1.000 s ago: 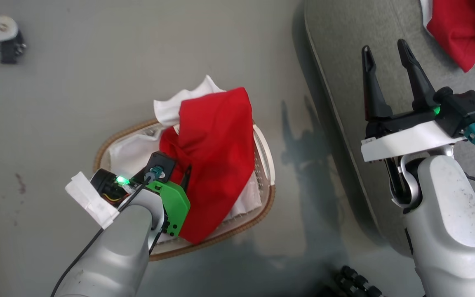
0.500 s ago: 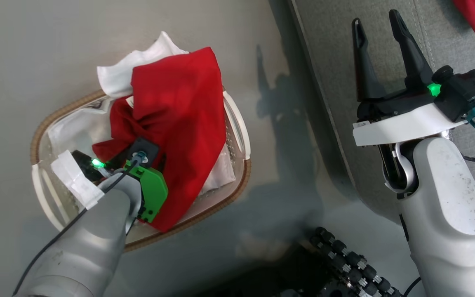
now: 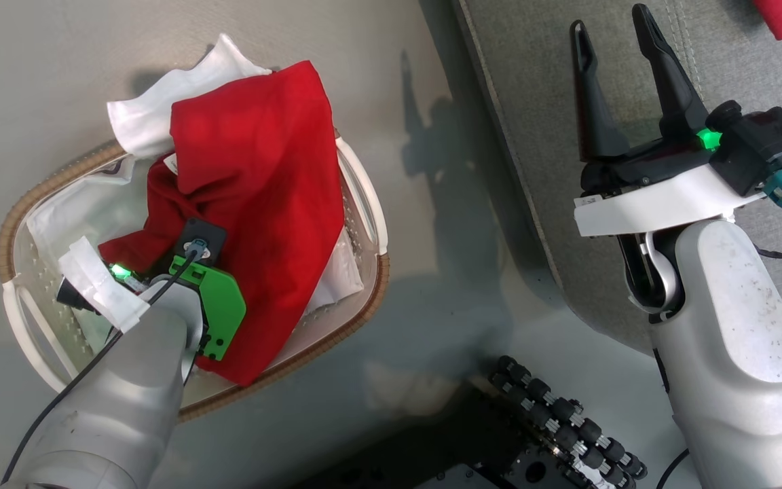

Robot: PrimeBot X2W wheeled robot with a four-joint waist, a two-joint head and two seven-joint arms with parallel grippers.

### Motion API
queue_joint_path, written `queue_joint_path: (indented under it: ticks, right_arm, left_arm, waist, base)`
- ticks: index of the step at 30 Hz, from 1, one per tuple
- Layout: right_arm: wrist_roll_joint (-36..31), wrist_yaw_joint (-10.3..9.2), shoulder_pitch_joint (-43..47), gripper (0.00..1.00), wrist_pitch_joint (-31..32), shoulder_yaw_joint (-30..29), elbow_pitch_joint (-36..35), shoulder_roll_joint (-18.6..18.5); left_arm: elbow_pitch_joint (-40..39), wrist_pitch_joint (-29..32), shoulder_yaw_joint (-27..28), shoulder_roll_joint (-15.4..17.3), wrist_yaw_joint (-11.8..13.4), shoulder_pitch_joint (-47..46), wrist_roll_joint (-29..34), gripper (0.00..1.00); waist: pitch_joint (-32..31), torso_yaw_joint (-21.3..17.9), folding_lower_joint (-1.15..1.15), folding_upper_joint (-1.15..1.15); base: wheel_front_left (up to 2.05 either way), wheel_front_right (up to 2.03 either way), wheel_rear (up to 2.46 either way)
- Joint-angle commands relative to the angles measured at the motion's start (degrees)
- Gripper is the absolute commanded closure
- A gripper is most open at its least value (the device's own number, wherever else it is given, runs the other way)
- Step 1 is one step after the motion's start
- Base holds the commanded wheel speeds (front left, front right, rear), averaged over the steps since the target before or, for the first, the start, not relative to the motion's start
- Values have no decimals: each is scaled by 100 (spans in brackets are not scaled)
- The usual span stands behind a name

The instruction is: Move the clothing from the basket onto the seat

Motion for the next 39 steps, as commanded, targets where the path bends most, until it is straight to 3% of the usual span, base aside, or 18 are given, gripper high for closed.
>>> queue_joint_path:
  ticks: [1,14,21,31,39]
  right_arm:
    - [-32,-6,15,0,-14,-26,33,-13]
    - [-496,-6,431,0,-14,-173,348,-18]
    - [-874,-6,869,0,-14,-344,564,-19]
    - [-1214,-6,1669,0,-14,-482,842,-19]
    - [-1254,-6,2238,0,-14,-322,994,-18]
  left_arm:
    - [12,-64,22,-17,-25,37,-87,100]
    - [-282,-811,-47,-368,-345,411,-307,100]
    - [-1150,-920,-55,-483,-443,806,-415,100]
    - [-3054,-916,98,-179,-489,1594,-165,100]
    - [-4035,-916,-44,67,-522,1469,75,100]
  waist:
    - [-80,42,-1,0]
    - [-1204,627,-1,0]
    - [-2205,1062,-1,0]
    - [-3606,1483,-1,0]
    - [-4483,1616,-1,0]
  base:
    - [0,0,0]
    - [0,0,0]
    - [0,0,0]
    - [0,0,0]
    - [0,0,0]
